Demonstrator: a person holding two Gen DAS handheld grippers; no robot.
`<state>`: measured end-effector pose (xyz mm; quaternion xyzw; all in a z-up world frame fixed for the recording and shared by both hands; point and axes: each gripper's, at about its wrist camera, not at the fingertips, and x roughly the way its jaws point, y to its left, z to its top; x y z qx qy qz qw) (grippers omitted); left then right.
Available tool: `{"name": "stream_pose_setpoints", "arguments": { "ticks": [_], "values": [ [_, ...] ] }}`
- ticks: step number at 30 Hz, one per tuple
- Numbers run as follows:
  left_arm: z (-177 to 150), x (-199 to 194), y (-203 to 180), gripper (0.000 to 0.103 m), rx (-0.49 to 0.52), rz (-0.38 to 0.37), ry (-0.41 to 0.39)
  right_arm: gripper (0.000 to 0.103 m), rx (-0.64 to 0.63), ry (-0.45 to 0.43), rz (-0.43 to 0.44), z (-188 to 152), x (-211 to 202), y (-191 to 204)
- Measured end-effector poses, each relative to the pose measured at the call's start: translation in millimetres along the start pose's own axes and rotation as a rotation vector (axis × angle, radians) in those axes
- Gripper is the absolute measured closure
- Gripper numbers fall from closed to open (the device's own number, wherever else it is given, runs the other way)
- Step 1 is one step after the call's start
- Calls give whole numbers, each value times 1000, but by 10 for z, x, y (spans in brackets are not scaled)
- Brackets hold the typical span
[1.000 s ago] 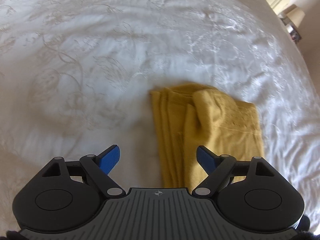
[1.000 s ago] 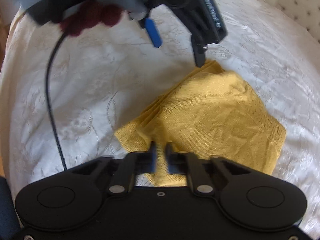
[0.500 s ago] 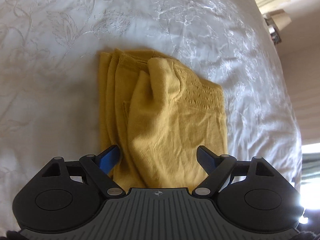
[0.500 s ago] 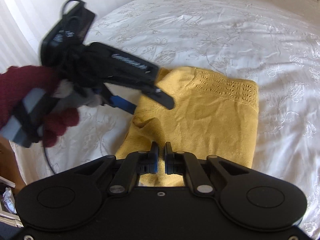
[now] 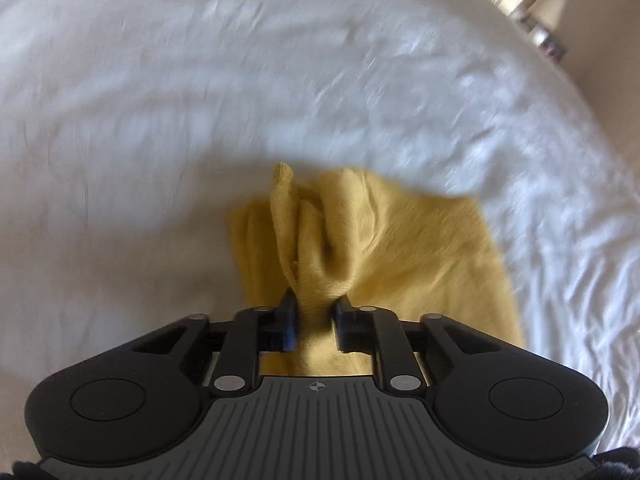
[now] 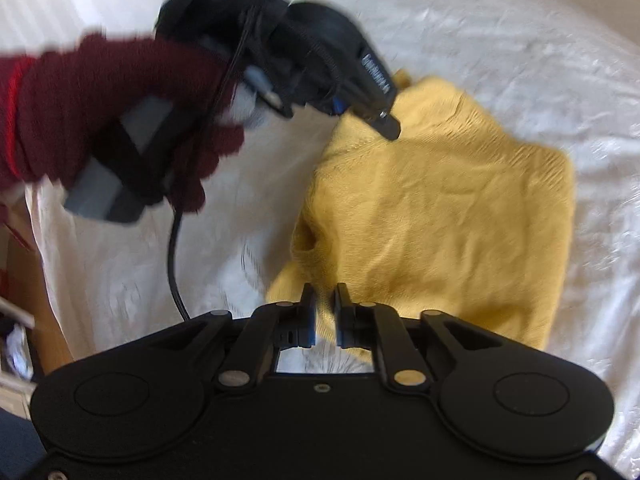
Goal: Fold small clothes
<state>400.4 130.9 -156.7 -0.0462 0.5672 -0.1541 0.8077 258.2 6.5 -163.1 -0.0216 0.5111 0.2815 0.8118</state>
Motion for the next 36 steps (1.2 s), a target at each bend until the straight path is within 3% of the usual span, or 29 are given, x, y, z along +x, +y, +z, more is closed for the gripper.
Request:
{"name": "stream_pose_setpoints", "arguments": {
  "ticks": [2,4,5,6,7,14,18,24,27,33,35,36],
  "values": [
    [-19,73,238,74,-141,-46,33,81,6,14,12,20,23,-17],
    [-37,-38,402,62,-226,-67,-20,76,38,-25,33,56,-102,-96],
    [-39,-85,436,58,-218,-54,-39,70,64,-46,43,76,-171,-159],
    [-38,-119,457,58,-198,-43,-49,57,88,-67,52,96,-234,-231],
    [-38,-146,478,57,-181,-39,-55,54,110,-88,54,122,-291,-298],
    [-34,-201,368,57,-135,-43,-81,54,183,-154,35,531,-343,-736],
    [-138,-60,275,56,-87,-40,-37,54,152,-156,37,873,-152,-917],
    [-399,9,231,45,-63,-38,-28,46,52,-103,75,1421,287,-1086],
    [-454,4,281,43,-86,-53,-43,36,-6,-40,106,1666,590,-1141],
    [-477,27,257,39,-63,-37,-55,35,-186,99,109,1840,973,-1117],
    [-485,36,246,37,-57,-31,-60,47,-240,137,131,1800,986,-1110],
    [-486,40,246,37,-58,-29,-63,76,-266,151,128,1757,961,-1102]
  ]
}}
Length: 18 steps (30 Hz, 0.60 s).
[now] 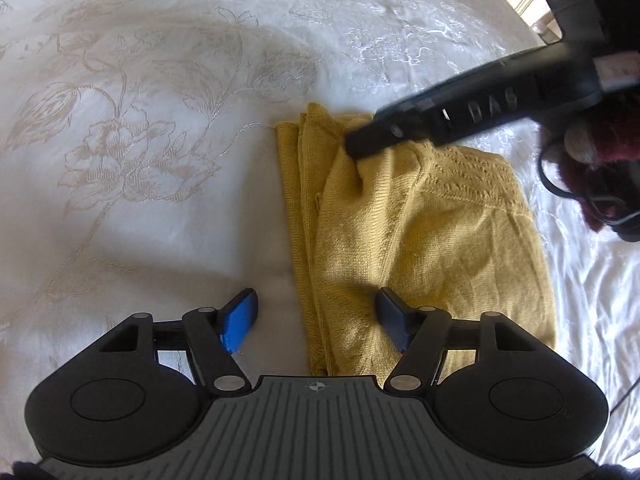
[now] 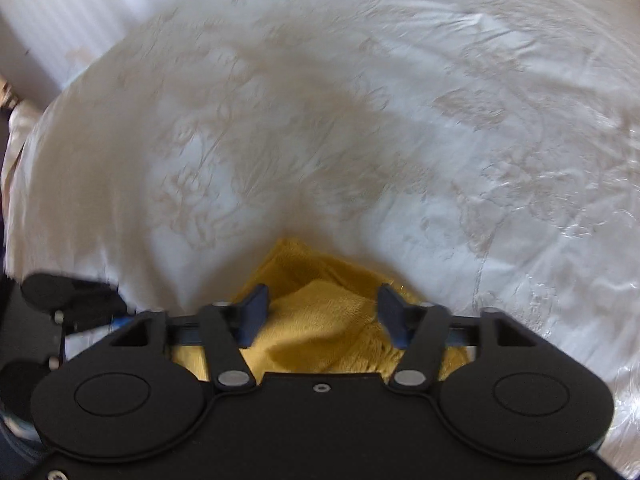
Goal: Fold small clothes
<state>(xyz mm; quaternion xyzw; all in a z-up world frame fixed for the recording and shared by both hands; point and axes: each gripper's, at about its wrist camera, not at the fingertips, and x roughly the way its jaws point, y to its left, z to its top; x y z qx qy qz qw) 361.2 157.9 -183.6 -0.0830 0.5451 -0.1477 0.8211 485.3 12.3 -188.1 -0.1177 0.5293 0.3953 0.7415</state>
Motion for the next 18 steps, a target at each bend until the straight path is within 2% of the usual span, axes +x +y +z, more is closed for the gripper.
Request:
{"name": "stream_pose_setpoints", "arguments": {
  "ticks": [1,7,10,13,15,16,18],
  "values": [
    [1,12,-1,36,-4,0,-2,87,-20,5,-10,-46,-30,34],
    [-12,32,9,34,-3,0,-6,88,-24,-42,4,-310,-265,193],
    [7,19,17,33,-4,3,-3,88,-11,-66,-21,-459,-364,289],
    [6,15,11,33,-2,3,-3,89,70,-140,-67,-564,-488,295],
    [7,20,9,33,-2,3,-3,89,174,-197,-103,-599,-564,229],
    [10,21,7,33,-1,4,-1,84,224,-214,-120,-617,-588,189],
    [23,33,-8,33,0,10,3,80,278,-189,-161,-624,-570,116]
  ]
}}
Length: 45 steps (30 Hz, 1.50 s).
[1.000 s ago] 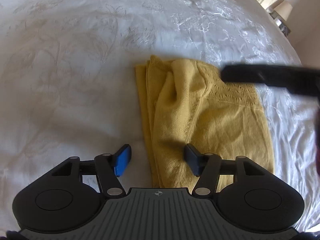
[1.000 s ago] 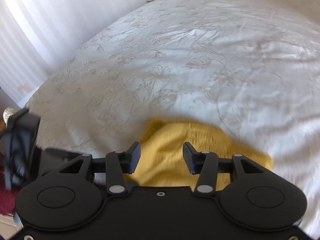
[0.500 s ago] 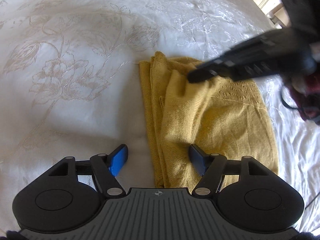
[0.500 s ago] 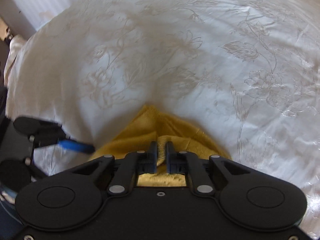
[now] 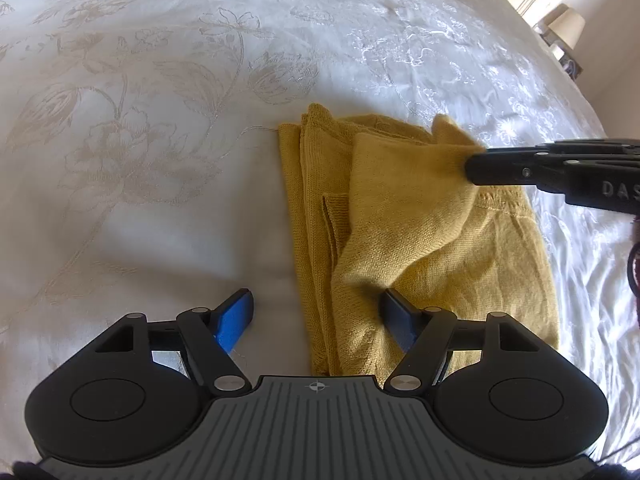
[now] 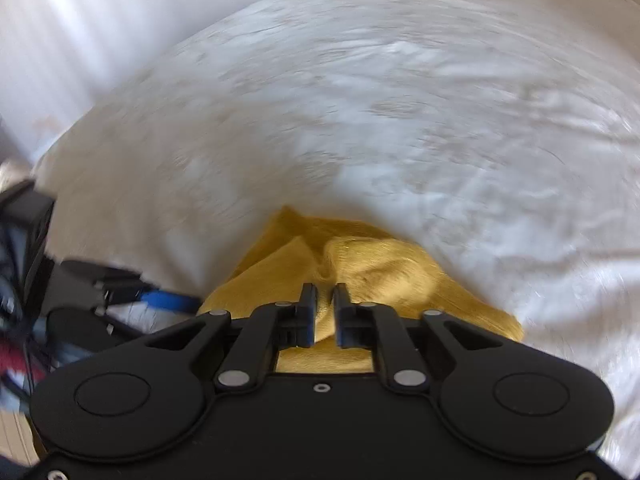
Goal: Fold small clothes
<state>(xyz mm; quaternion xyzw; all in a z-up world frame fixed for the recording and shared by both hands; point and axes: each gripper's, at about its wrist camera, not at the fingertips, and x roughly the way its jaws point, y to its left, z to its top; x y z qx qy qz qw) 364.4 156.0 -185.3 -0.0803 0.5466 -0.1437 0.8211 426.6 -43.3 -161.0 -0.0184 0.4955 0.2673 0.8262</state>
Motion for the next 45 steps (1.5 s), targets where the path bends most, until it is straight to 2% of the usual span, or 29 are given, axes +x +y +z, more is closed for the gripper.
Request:
{"name": "stream_pose_setpoints", "arguments": {
  "ticks": [4,6,10,11,12,13,17,19,20,21,22,28,33,39,41,43,45],
  "values": [
    [18,-2,-16,33,-9,8,6,80,-12,18,-48,2,16,-56],
    [11,5,-8,32,-5,7,5,80,-23,-13,-53,48,-44,-45],
    [-8,11,-8,32,-8,5,-1,75,-68,-69,55,178,-120,15],
    [-12,12,-10,32,-7,6,-2,70,-89,-61,81,244,-92,45],
    [-12,11,-12,32,-7,7,-3,58,-112,-53,93,298,-50,89],
    [-13,10,-14,32,-8,8,-3,52,-140,-42,106,359,9,129],
    [-15,-2,-8,32,-12,7,-4,52,-199,66,92,509,375,296],
    [-9,-11,-3,32,-7,5,-4,52,-199,120,58,503,515,349],
    [2,-26,1,32,-4,2,-5,53,-198,131,40,486,549,365],
    [8,-48,9,33,-1,0,-11,70,-193,129,25,462,541,377],
    [12,-85,20,33,2,-1,-19,94,-178,121,6,424,502,380],
    [117,-365,114,33,58,27,-73,93,2,-13,-37,155,70,273],
    [431,-466,203,33,73,10,-114,93,87,-72,-74,-90,-65,212],
    [908,-213,32,33,211,-17,-94,93,146,-125,-94,-248,-125,194],
    [1043,-109,-51,33,244,-55,-79,92,159,-138,-94,-279,-135,188],
    [1169,60,-148,33,302,-86,-14,92,169,-145,-95,-300,-138,175],
    [1271,214,-264,33,402,-101,46,92,179,-149,-89,-310,-146,152]
  ]
}}
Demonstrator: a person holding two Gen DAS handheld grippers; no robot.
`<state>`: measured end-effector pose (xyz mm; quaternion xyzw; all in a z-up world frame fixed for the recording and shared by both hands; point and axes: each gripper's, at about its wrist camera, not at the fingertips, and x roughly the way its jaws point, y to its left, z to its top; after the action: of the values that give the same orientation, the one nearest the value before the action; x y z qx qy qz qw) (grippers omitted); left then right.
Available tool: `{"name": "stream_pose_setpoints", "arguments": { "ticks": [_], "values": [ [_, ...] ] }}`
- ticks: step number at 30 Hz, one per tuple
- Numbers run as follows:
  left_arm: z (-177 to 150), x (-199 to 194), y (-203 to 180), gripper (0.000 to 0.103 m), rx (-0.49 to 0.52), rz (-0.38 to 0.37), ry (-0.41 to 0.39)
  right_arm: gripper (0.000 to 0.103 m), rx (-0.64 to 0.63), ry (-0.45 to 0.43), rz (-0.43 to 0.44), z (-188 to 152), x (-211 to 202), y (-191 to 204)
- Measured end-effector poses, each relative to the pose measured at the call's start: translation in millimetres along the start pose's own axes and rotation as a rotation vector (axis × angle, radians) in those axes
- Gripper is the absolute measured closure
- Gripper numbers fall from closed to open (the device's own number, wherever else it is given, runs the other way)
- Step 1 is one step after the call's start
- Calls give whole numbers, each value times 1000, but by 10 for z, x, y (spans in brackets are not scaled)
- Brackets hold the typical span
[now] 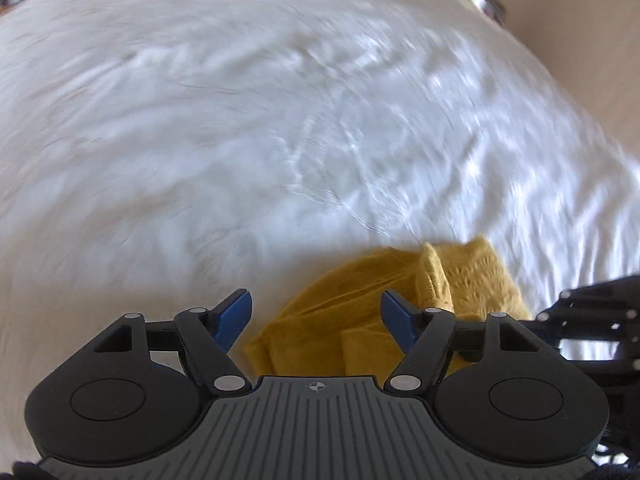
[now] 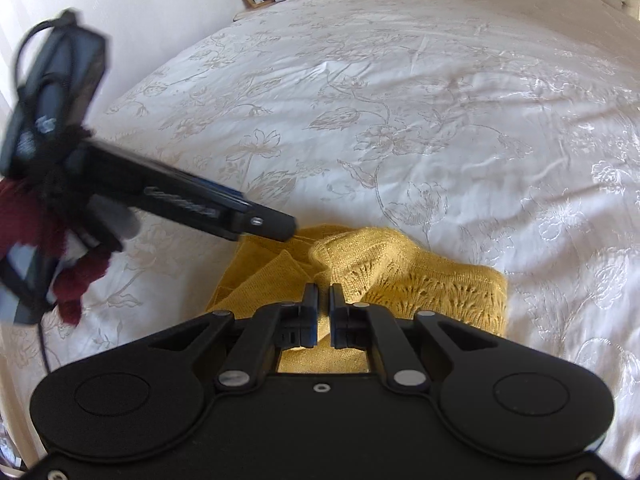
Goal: Fold small clothes
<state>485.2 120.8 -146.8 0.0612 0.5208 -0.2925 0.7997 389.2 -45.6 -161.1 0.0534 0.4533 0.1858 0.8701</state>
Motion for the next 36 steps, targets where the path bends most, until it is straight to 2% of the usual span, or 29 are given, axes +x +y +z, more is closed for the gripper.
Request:
{"name": "stream_pose_setpoints", "arguments": {
  "ticks": [3,5,8,11,12,15,19,24,27,30,33,36],
  "values": [
    [151,181,-65,34,120,-34,65,91,10,-14,4,0,-15,-32],
    [218,325,-81,34,162,-110,146,88,17,-23,7,1,-22,-54],
    [174,458,-78,34,220,-183,253,83,27,-26,9,21,-38,-97],
    [78,362,45,34,195,-258,253,69,18,-33,19,57,-81,-154],
    [50,309,109,34,168,-292,245,60,8,-35,24,72,-92,-169],
    [-18,138,309,34,94,-368,218,58,-31,-24,49,130,-72,-192],
    [-147,-3,497,34,39,-413,207,58,-67,2,61,166,13,-193],
    [-206,-158,751,34,-37,-376,169,58,-125,24,79,203,96,-119],
    [-255,-278,816,34,-114,-321,93,57,-187,29,96,321,150,-66],
    [-352,-403,705,33,-202,-281,6,57,-242,35,137,521,235,-12],
    [-482,-366,510,33,-290,-187,-33,57,-311,51,159,704,352,91],
    [-614,-254,289,33,-334,-167,-49,57,-354,75,178,819,457,168]
  ]
}}
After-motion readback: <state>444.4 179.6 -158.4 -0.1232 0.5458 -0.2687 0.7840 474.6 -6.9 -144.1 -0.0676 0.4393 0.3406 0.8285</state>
